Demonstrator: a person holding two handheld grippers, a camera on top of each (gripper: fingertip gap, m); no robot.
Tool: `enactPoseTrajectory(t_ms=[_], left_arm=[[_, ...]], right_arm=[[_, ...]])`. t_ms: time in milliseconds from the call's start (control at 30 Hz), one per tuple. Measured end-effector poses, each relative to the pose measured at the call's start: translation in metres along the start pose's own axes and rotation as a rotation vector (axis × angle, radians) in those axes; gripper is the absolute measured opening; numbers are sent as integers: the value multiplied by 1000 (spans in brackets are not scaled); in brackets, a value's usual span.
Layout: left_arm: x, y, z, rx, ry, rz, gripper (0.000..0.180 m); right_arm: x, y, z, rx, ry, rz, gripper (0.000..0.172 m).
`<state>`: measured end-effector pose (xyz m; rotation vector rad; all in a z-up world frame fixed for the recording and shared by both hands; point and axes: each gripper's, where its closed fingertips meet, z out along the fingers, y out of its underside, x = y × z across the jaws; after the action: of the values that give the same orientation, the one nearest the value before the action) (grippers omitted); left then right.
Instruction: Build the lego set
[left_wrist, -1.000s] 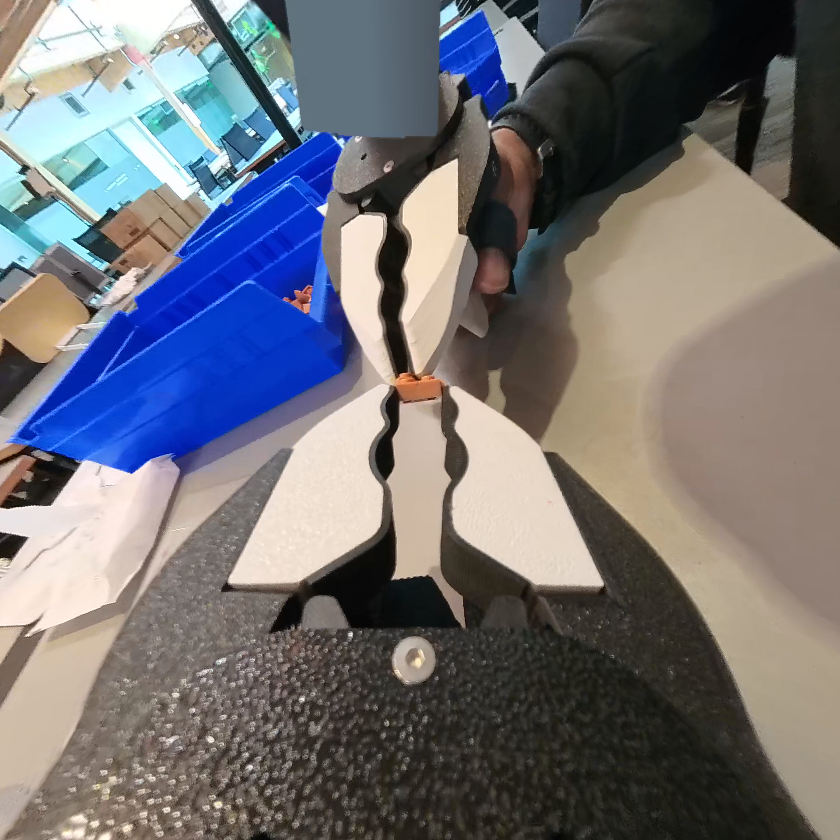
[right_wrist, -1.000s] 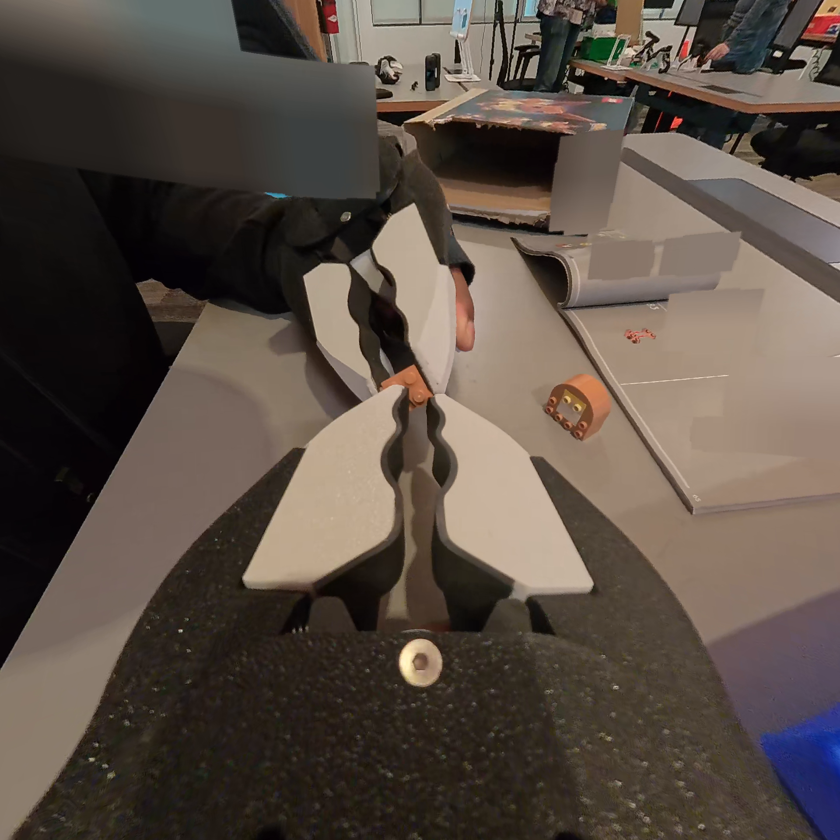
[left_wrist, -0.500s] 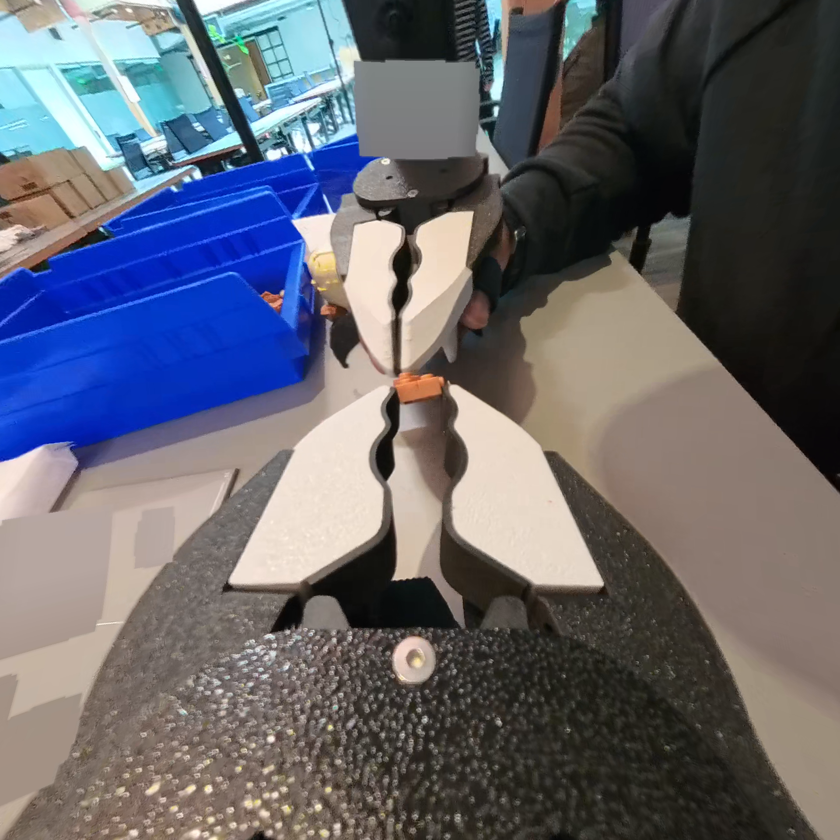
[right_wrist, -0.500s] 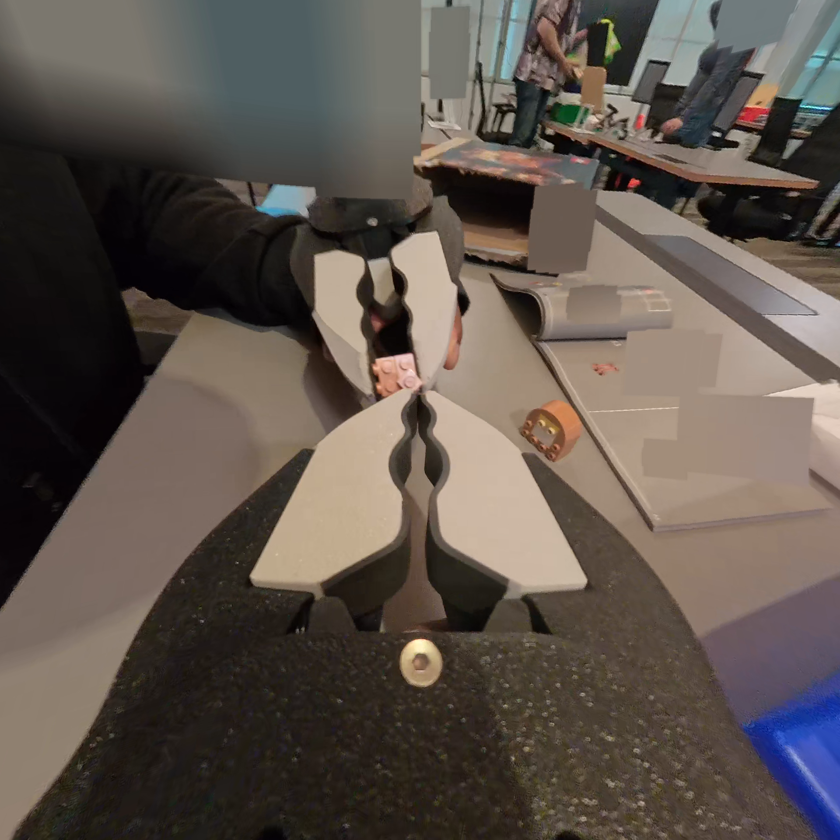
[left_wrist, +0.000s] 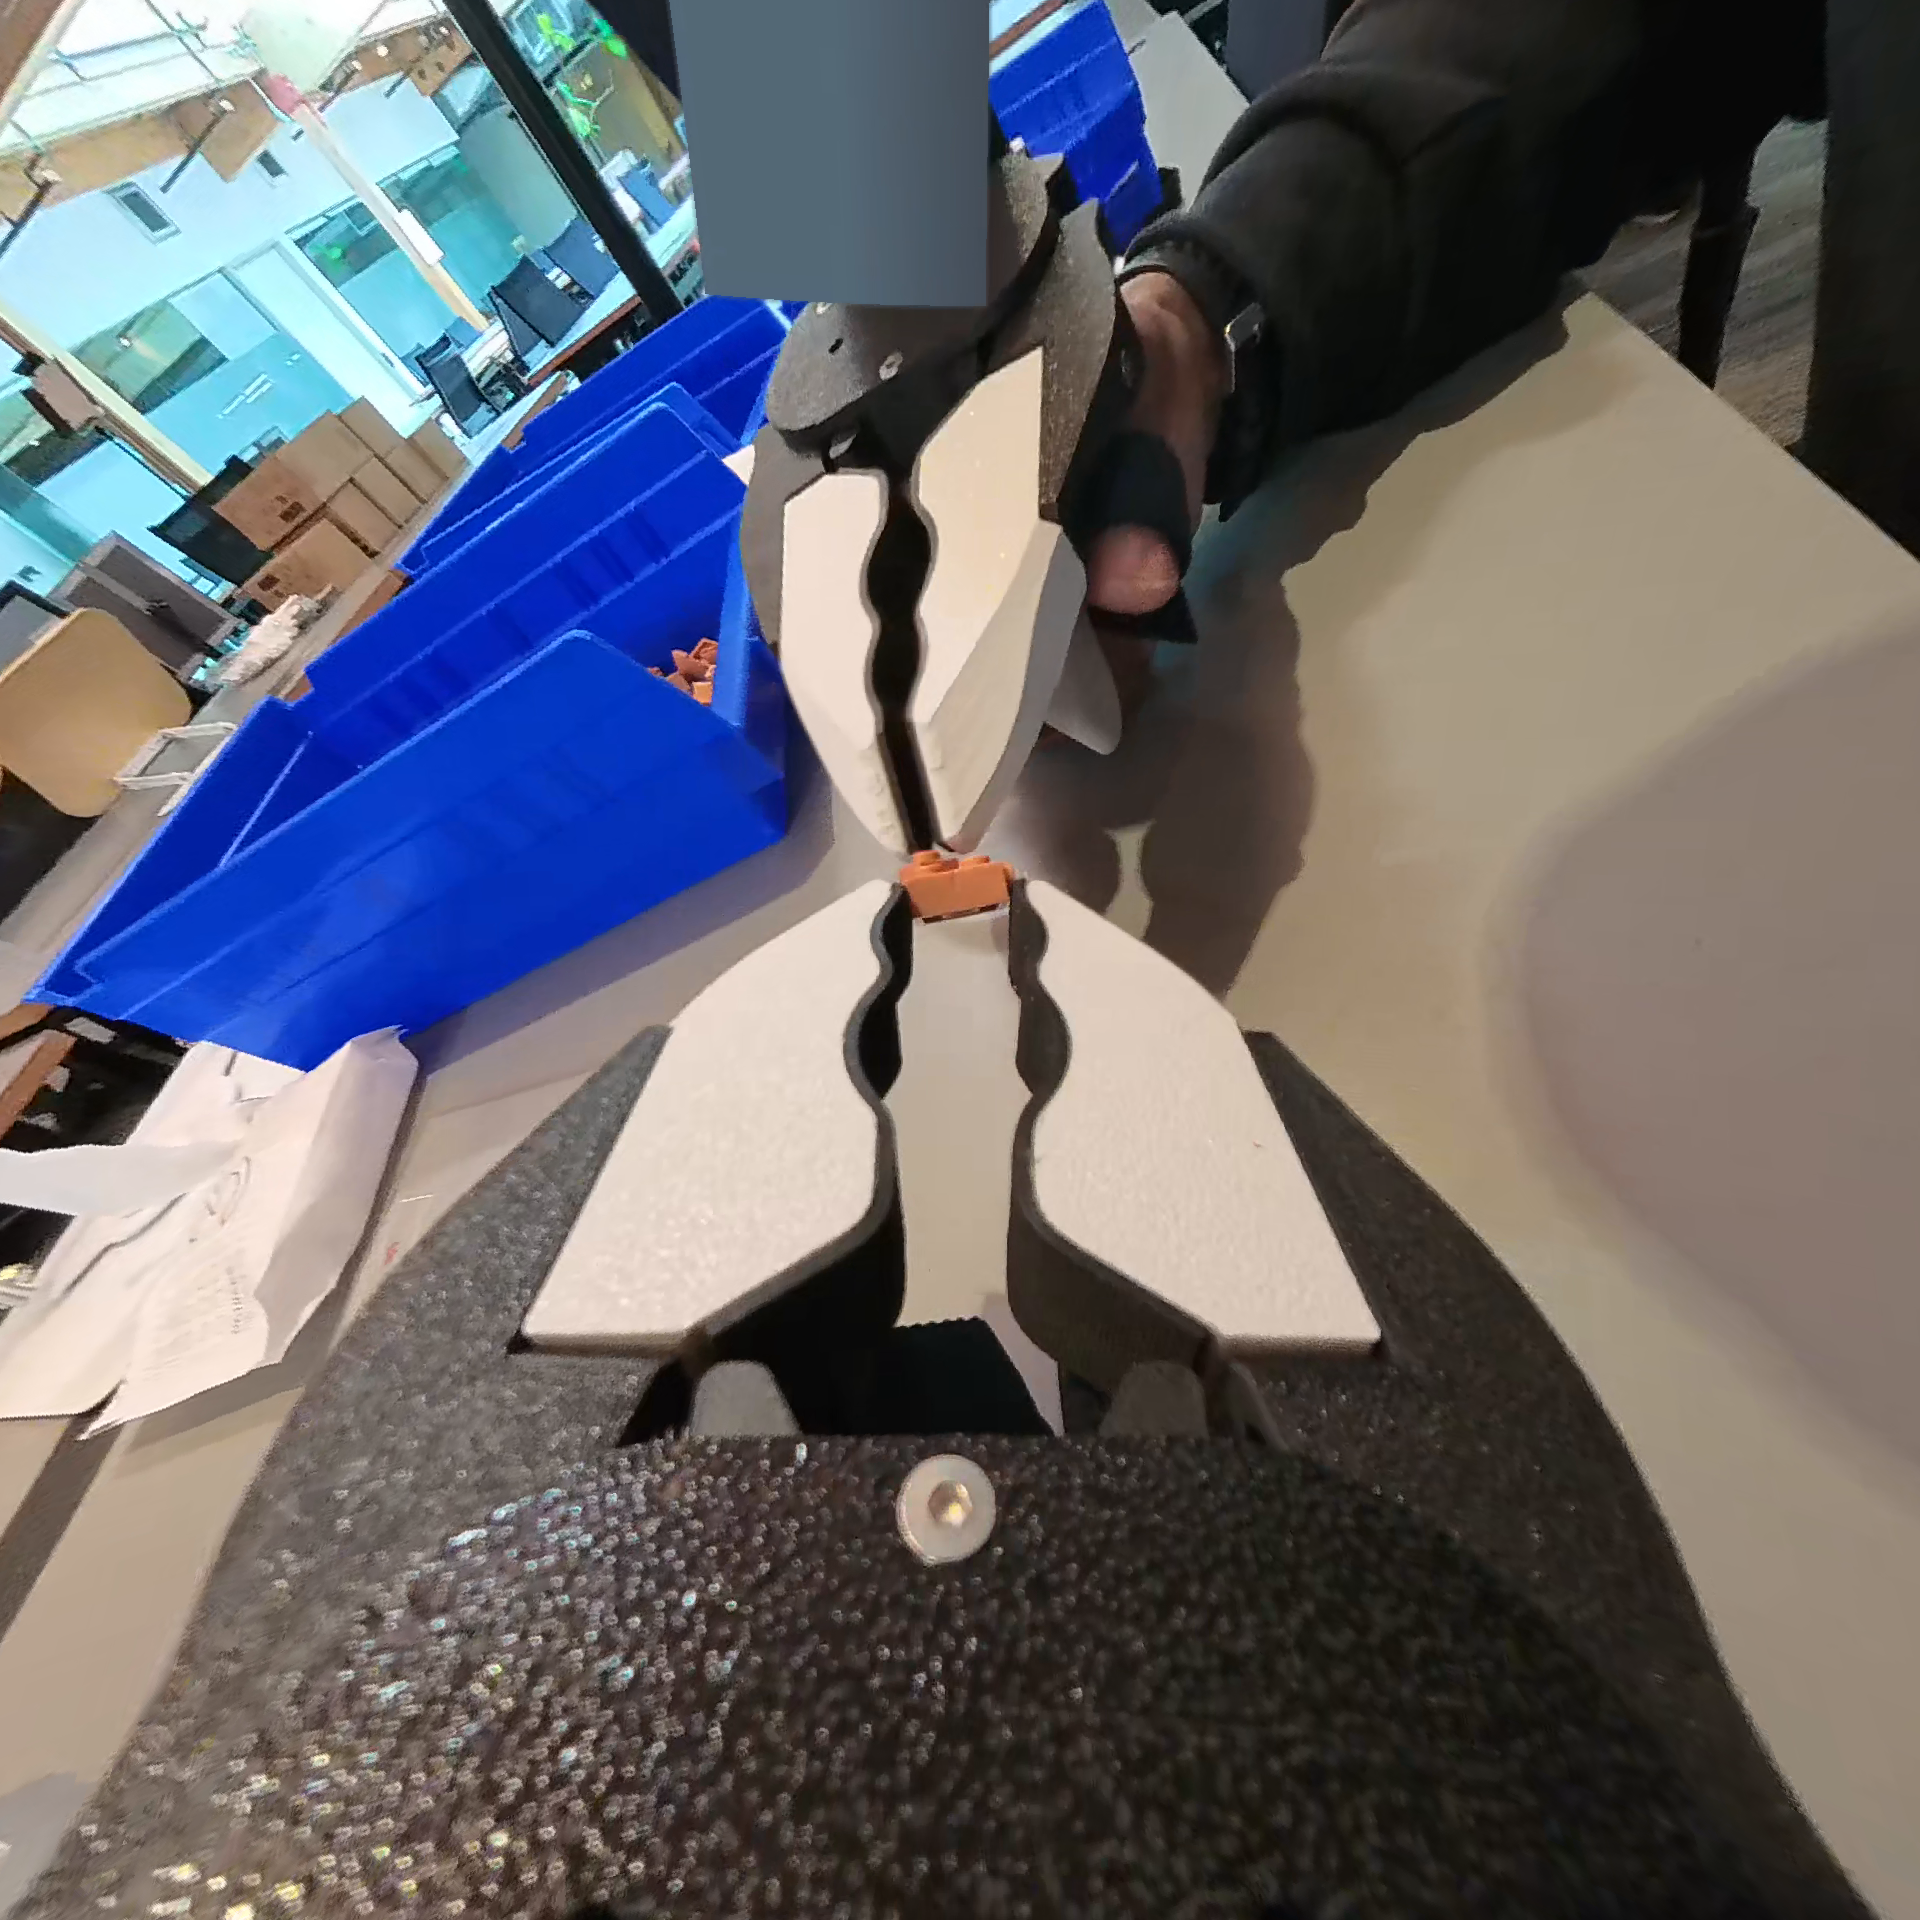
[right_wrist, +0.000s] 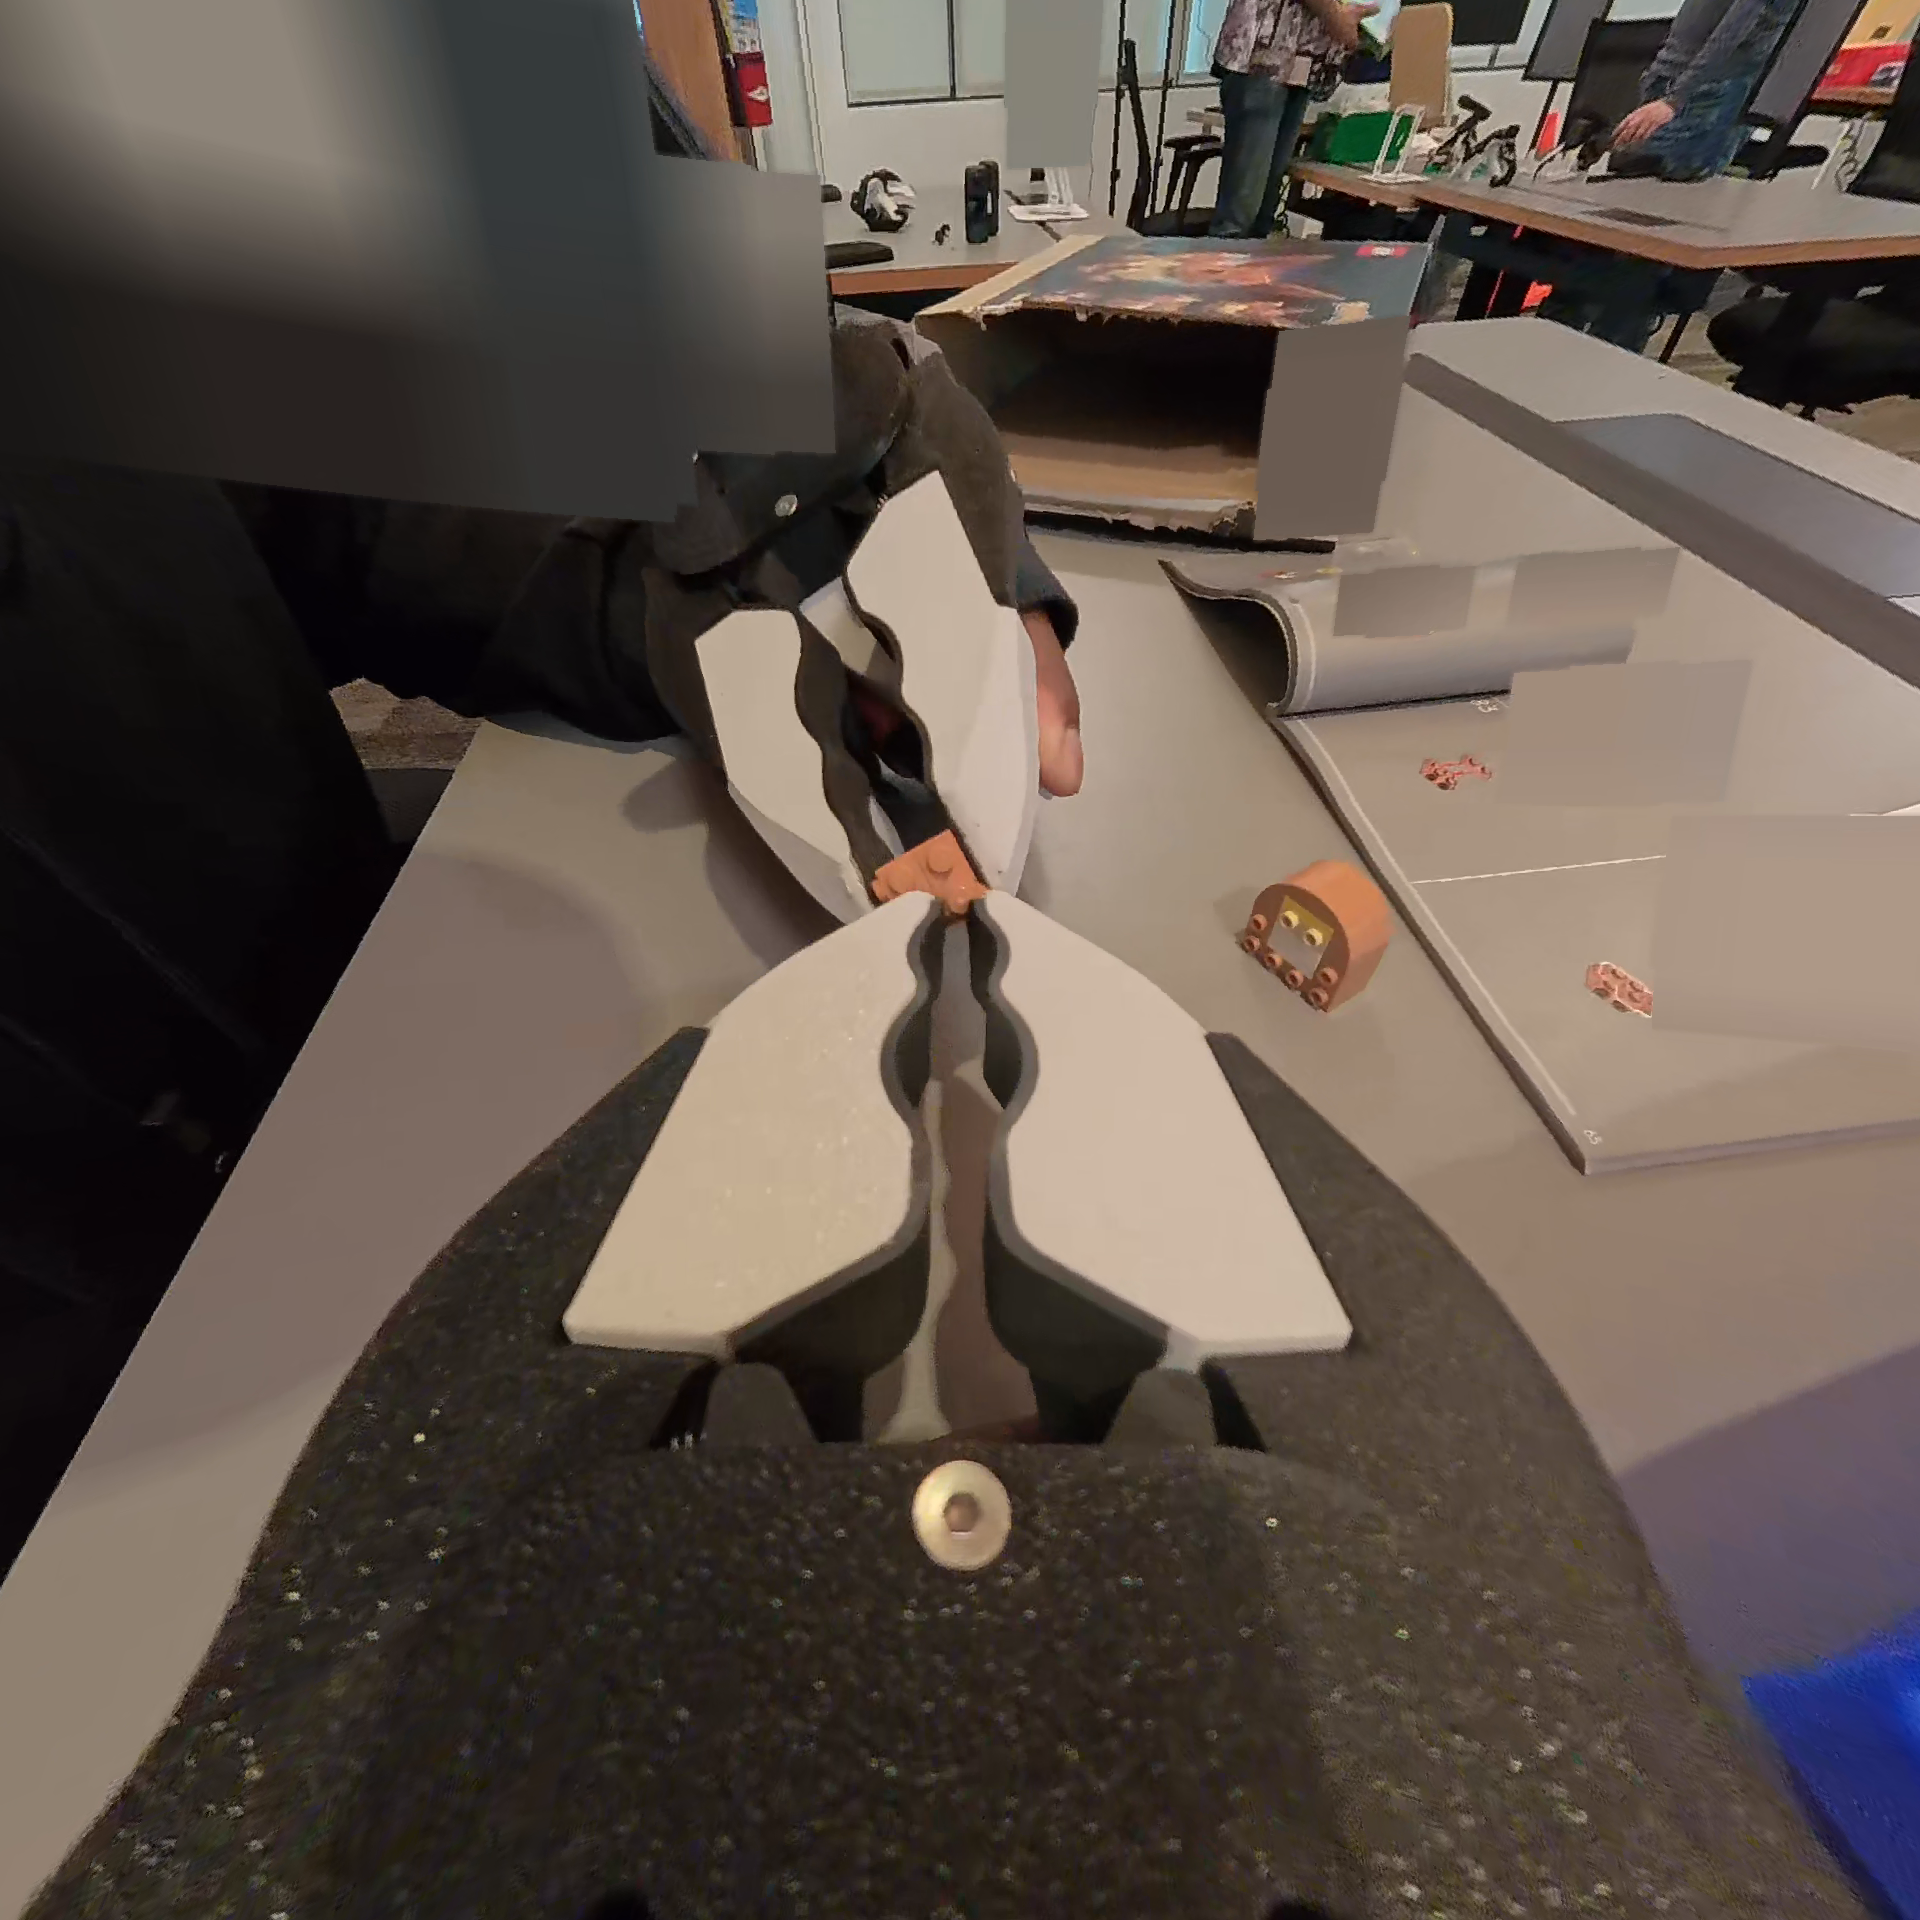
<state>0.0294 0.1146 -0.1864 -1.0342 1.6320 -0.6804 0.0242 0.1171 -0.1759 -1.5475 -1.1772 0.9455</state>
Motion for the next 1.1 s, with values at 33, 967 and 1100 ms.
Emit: enactPoseTrajectory(t_ms=[33, 967, 1100], left_arm=[[0, 0, 0, -6, -3, 10, 17], [-3, 5, 1, -36, -1, -61, 17], [-3, 4, 0, -33, -5, -29, 17]], right_arm=[[0, 1, 0, -4, 1, -6, 5], [6, 0, 5, -4, 121, -81, 8], [5, 0, 5, 0, 93, -48, 8]])
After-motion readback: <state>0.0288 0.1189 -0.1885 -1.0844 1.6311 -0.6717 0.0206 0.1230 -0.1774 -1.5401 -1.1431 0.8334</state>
